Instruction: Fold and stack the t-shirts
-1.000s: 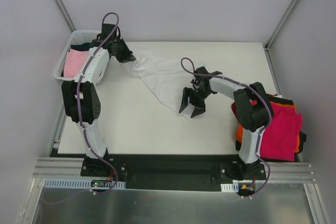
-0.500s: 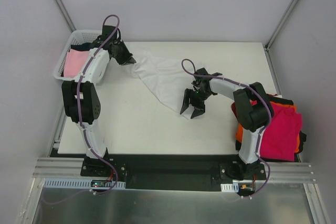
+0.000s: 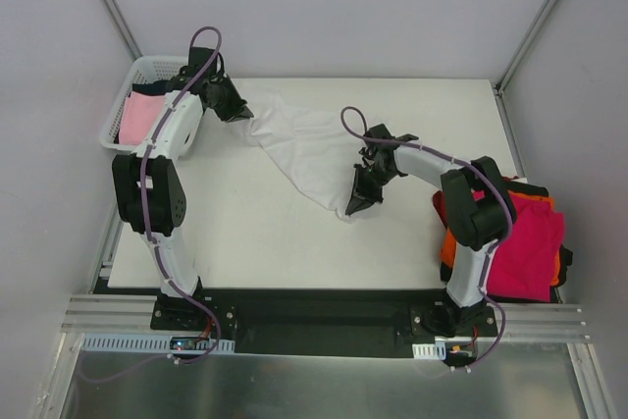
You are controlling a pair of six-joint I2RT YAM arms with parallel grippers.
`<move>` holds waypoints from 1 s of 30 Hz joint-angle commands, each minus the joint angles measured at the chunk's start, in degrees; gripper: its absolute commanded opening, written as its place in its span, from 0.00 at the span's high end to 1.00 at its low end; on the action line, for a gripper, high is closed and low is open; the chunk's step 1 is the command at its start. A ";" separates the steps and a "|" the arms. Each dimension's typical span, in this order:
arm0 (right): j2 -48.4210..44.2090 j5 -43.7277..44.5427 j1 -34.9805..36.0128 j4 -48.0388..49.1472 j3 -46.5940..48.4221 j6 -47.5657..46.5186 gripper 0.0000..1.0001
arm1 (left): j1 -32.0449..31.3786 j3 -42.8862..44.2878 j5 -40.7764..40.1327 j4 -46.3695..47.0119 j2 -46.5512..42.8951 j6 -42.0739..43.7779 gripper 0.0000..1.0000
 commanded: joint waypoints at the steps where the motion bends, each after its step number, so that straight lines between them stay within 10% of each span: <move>1: -7.31 0.70 -0.72 -4.49 3.44 -0.11 0.99 | -0.08 -1.41 0.36 -0.58 -6.65 1.16 0.96; 16: -22.17 4.39 -10.47 -14.52 8.11 0.51 0.99 | -0.08 -6.87 -0.95 -4.44 -20.71 0.63 0.93; 30: -14.54 5.36 -23.75 -17.34 14.87 -7.05 0.99 | 1.24 4.20 -5.97 -11.12 -15.20 2.83 0.90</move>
